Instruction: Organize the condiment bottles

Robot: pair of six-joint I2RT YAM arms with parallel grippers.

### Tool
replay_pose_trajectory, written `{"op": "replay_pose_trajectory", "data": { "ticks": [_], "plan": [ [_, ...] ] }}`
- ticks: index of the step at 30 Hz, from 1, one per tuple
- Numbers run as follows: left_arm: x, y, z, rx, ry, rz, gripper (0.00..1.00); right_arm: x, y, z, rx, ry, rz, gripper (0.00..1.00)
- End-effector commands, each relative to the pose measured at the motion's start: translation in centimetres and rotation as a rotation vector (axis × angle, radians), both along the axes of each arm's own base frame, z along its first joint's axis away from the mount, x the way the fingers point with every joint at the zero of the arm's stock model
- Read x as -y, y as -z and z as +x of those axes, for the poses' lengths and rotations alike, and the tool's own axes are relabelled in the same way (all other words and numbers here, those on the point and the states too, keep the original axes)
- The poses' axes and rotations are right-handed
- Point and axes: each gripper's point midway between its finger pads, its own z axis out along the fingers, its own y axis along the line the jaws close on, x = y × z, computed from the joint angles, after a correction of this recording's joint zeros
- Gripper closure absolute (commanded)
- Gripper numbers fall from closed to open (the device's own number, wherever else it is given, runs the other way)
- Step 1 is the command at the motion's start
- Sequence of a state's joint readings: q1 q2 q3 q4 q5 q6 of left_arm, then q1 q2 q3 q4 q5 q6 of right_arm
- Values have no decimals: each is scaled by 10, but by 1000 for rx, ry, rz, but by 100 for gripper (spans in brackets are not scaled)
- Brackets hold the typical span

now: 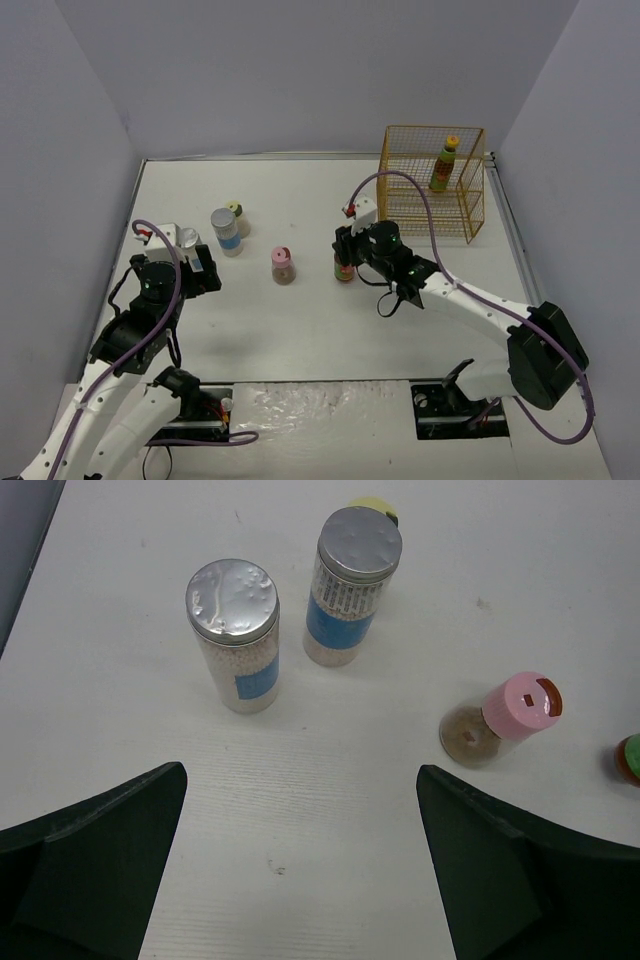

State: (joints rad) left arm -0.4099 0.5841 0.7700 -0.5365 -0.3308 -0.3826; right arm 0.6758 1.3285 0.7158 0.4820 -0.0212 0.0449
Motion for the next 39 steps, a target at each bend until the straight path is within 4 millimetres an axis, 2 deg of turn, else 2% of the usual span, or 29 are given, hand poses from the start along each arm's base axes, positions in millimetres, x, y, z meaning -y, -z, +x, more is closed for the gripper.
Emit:
{"op": "replay_pose_trajectory", "data": {
  "ticks": [1, 2, 3, 4, 5, 7, 8, 10, 14, 15, 20, 23, 25, 29, 34, 39],
  "plan": [
    [0, -17, 7, 46, -12, -11, 3, -14, -159, 29, 287, 36, 174, 100],
    [0, -17, 7, 46, -10, -11, 3, -14, -176, 32, 312, 39, 186, 100],
    [0, -17, 7, 46, -9, -12, 3, -13, -185, 38, 323, 51, 157, 100],
    [0, -17, 7, 47, -9, -14, 3, -11, -214, 44, 361, 67, 177, 100],
    [1, -17, 6, 46, -9, -16, 3, -8, -232, 52, 375, 91, 173, 100],
    [1, -16, 6, 45, -5, -17, 3, -1, -238, 67, 371, 124, 148, 100],
    [2, -16, 7, 43, -3, -17, 3, 4, -262, 72, 405, 145, 171, 100],
    [3, -15, 7, 40, 2, -20, 3, 16, -275, 94, 419, 192, 176, 100],
    [4, -14, 7, 34, 5, -20, 3, 54, -308, 131, 464, 282, 207, 100],
    [3, -14, 7, 33, 4, -20, 3, 59, -306, 142, 464, 298, 196, 100],
    [3, -16, 6, 41, 2, -26, 3, 99, -324, 181, 513, 384, 189, 100],
    [3, -16, 5, 40, 3, -25, 3, 126, -328, 199, 532, 436, 189, 100],
    [3, -15, 6, 39, 4, -25, 3, 134, -336, 205, 552, 446, 195, 100],
    [6, -14, 6, 34, 16, -30, 3, 165, -344, 221, 581, 505, 195, 100],
    [7, -13, 7, 26, 23, -28, 3, 179, -342, 236, 604, 504, 193, 100],
    [8, -12, 8, 26, 25, -29, 3, 188, -332, 253, 616, 512, 194, 100]
  ]
}}
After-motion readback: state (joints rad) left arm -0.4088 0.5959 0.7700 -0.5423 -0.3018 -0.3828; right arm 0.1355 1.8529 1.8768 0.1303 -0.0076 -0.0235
